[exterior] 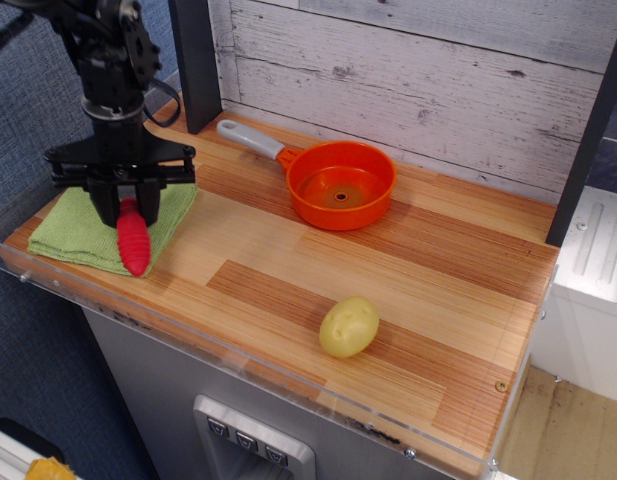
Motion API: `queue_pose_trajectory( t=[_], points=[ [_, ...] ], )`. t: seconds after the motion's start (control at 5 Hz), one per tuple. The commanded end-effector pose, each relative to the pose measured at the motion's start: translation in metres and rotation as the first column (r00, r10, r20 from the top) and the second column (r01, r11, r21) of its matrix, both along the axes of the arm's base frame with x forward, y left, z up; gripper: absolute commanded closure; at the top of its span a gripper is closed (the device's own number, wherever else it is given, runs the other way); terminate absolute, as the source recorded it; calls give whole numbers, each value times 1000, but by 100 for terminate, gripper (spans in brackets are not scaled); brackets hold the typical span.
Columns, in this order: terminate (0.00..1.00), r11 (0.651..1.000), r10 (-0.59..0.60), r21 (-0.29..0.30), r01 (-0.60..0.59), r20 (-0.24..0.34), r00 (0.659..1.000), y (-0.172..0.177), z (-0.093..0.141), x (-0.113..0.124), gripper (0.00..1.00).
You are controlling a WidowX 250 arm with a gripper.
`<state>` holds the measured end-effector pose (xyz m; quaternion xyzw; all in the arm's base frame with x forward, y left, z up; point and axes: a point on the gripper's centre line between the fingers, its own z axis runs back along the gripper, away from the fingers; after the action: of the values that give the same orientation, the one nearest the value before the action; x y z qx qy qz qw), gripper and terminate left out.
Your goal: Put the ice cream scoop atop the green towel
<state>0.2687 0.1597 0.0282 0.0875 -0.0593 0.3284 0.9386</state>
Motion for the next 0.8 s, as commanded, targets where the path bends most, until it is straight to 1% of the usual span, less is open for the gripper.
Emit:
queue_pose_trajectory(
  t=[0.0, 0.2, 0.4, 0.6],
  points=[
    [0, 998, 11, 64, -13, 28, 1000, 13, 13, 0, 100],
    [0, 998, 9, 65, -10, 22, 1000, 14, 12, -1, 100],
    [0, 1000, 1, 24, -1, 36, 999, 13, 13, -1, 0],
    [0, 1000, 0, 21, -1, 37, 999, 14, 18, -3, 0]
  ],
)
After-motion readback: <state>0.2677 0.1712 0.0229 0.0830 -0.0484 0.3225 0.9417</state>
